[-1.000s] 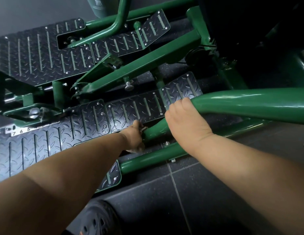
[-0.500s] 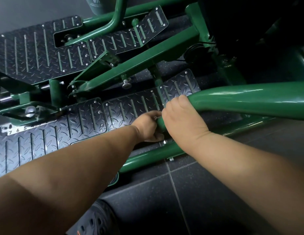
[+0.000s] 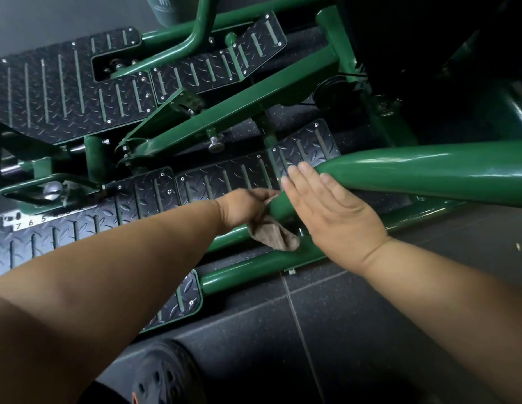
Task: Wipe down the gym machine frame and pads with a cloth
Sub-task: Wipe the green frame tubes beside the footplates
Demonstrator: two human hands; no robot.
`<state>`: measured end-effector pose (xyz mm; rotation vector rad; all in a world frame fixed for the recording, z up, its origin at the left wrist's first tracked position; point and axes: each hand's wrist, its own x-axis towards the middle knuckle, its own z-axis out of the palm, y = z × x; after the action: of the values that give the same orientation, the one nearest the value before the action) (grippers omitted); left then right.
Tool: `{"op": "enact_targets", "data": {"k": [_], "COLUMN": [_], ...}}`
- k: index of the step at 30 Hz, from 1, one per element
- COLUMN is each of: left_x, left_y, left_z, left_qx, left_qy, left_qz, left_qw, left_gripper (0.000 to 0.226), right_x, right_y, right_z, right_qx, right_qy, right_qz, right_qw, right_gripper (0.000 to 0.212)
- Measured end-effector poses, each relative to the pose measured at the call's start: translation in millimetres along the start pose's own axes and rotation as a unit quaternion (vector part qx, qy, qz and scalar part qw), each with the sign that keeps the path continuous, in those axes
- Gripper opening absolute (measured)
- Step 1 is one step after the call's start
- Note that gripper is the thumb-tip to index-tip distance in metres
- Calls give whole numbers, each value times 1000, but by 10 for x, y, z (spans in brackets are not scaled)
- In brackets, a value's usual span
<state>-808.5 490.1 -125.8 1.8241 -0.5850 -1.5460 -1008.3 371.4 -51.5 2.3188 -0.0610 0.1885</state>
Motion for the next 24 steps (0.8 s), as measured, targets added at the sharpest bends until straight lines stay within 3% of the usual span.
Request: {"op": "enact_targets", "data": {"k": [2, 4, 9, 14, 18, 24], "left_x": [-20, -58, -108, -97, -160, -372], "left_y": [-196, -303, -314, -407, -613, -940], "left_z": [-1, 24, 59, 91, -25, -208], "left_qx": [192, 300, 369, 473, 534, 585], "left_qy": [25, 65, 84, 79, 109, 128], "left_qz": [-15, -25, -12, 37, 6, -123], "left_qw": [981, 952, 926, 877, 838, 791], "left_gripper": [58, 55, 92, 118, 98, 57], "right_x": [-12, -24, -134, -209, -213, -236], "right_y": [2, 0, -44, -133, -166, -246], "right_z": [80, 135, 258, 339, 348, 367], "right_qx": [2, 5, 24, 59, 77, 81], "right_qy": [29, 52, 87, 91, 93, 85], "right_qz": [-5, -7, -12, -3, 2, 17], "right_qw": [1000, 999, 996, 994, 993, 993], "right_gripper": [63, 65, 71, 88, 83, 83]}}
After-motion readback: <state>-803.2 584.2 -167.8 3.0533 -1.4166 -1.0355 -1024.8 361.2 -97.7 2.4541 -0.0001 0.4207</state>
